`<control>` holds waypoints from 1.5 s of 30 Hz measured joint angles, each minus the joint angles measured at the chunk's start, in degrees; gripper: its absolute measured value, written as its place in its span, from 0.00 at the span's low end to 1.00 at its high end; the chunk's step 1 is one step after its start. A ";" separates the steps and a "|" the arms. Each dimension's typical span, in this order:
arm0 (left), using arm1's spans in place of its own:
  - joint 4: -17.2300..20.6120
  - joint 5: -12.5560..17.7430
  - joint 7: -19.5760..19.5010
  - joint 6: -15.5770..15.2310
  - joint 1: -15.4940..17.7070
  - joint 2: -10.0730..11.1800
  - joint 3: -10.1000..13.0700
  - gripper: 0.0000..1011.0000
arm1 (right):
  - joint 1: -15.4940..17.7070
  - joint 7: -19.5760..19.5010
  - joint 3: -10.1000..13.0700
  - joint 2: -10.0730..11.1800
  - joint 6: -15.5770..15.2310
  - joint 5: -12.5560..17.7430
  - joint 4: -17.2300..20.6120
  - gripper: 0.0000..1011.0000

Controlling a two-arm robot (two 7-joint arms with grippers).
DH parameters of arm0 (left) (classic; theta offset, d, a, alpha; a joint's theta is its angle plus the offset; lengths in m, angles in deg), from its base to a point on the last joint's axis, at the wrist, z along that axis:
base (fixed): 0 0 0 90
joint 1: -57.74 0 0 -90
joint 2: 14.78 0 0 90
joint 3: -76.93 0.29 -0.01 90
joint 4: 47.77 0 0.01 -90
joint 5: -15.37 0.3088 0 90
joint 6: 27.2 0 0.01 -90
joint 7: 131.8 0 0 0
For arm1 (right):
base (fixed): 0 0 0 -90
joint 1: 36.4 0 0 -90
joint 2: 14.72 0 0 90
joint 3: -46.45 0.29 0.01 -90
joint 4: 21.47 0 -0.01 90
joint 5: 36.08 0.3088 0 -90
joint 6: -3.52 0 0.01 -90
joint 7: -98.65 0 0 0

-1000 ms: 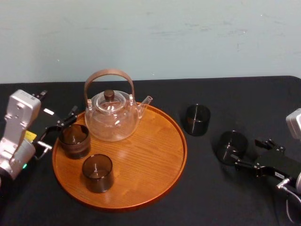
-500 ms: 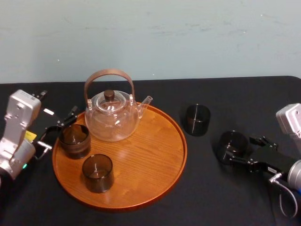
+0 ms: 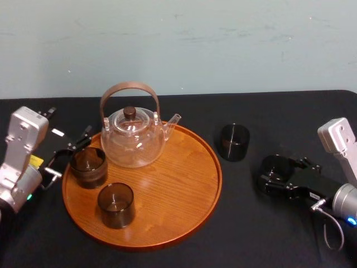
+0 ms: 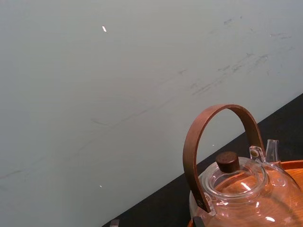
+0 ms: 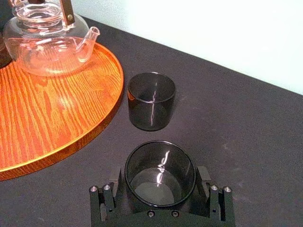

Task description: Pick up the glass from the table and place it on the tray.

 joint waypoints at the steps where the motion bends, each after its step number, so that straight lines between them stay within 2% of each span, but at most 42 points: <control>1: 0.00 0.00 0.00 0.00 0.00 0.00 -0.01 0.99 | -0.10 0.12 -0.05 -0.08 0.00 -0.09 -0.10 0.99; 23: 0.00 0.00 0.00 0.00 -0.01 0.00 0.00 0.99 | -0.64 1.04 -0.28 -0.77 -0.11 -0.96 -0.87 0.99; 29: 0.00 0.00 0.00 0.00 0.00 0.00 0.00 0.99 | -0.66 1.04 -0.26 -0.76 -0.09 -0.92 -0.84 0.90; 45: 0.00 0.00 0.00 0.00 0.00 0.00 0.00 0.99 | -0.64 1.14 -0.08 -0.74 -0.01 -0.73 -0.83 0.89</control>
